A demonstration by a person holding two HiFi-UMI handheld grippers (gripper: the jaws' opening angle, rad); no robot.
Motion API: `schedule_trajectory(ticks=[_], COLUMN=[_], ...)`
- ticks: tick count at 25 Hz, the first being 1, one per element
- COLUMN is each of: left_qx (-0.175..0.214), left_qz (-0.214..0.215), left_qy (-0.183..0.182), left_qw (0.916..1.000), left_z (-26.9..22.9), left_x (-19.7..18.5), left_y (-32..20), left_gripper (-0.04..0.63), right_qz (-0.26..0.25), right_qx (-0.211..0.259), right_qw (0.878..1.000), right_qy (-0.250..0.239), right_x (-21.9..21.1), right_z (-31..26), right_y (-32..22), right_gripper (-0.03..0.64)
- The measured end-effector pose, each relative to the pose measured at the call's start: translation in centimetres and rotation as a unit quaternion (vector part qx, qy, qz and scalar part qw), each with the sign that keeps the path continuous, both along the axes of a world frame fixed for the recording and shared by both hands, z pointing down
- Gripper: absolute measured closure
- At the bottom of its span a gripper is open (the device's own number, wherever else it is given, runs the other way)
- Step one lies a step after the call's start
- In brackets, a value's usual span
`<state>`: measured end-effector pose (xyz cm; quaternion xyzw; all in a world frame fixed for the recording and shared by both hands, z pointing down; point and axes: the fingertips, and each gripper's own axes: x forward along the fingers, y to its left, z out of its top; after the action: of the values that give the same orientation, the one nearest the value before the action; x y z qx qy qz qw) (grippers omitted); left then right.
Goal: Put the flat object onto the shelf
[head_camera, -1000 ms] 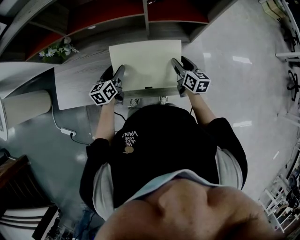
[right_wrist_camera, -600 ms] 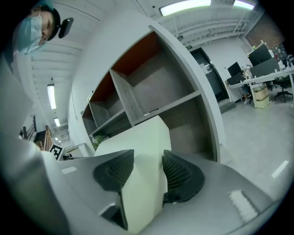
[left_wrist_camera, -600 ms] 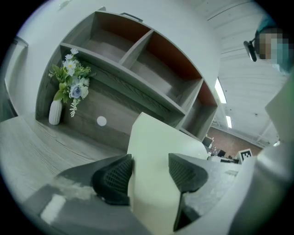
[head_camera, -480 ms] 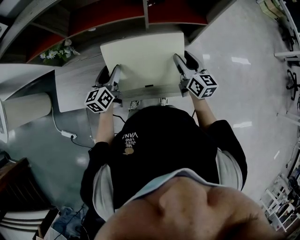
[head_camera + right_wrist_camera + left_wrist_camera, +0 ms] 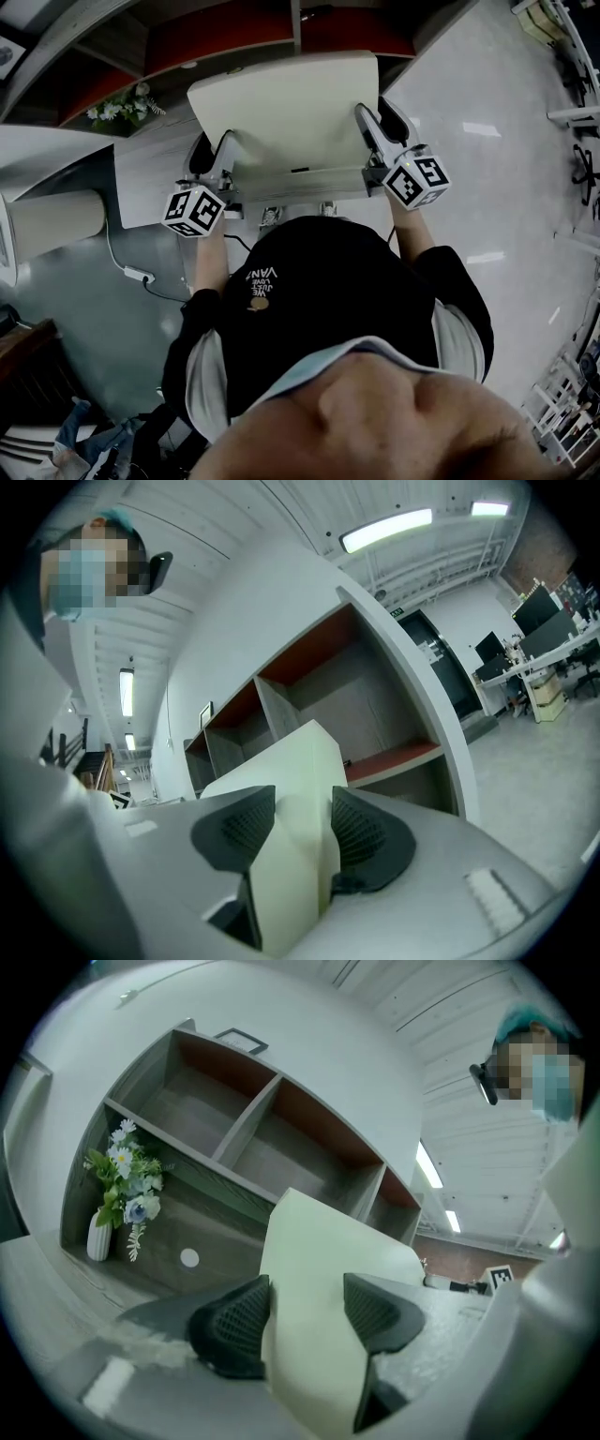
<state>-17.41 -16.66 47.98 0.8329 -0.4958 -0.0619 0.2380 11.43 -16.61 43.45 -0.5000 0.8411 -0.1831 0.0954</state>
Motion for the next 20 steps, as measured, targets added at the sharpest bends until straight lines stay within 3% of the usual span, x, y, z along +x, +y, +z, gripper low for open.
schedule_trajectory(ticks=[9, 20], left_qx=[0.062, 0.147], left_qz=[0.010, 0.015], left_qy=[0.001, -0.007], left_qw=[0.9980, 0.9890], left_z=[-5.0, -12.2], left_x=[0.1, 0.3], left_y=[0.2, 0.0], left_gripper=[0.347, 0.348], right_qz=[0.013, 0.020], right_qx=[0.069, 0.133], right_qw=[0.998, 0.991], right_qy=[-0.002, -0.004], right_x=[0.2, 0.5], right_z=[-5.6, -11.2], right_y=[0.8, 1.2], right_gripper=[0.443, 0.448])
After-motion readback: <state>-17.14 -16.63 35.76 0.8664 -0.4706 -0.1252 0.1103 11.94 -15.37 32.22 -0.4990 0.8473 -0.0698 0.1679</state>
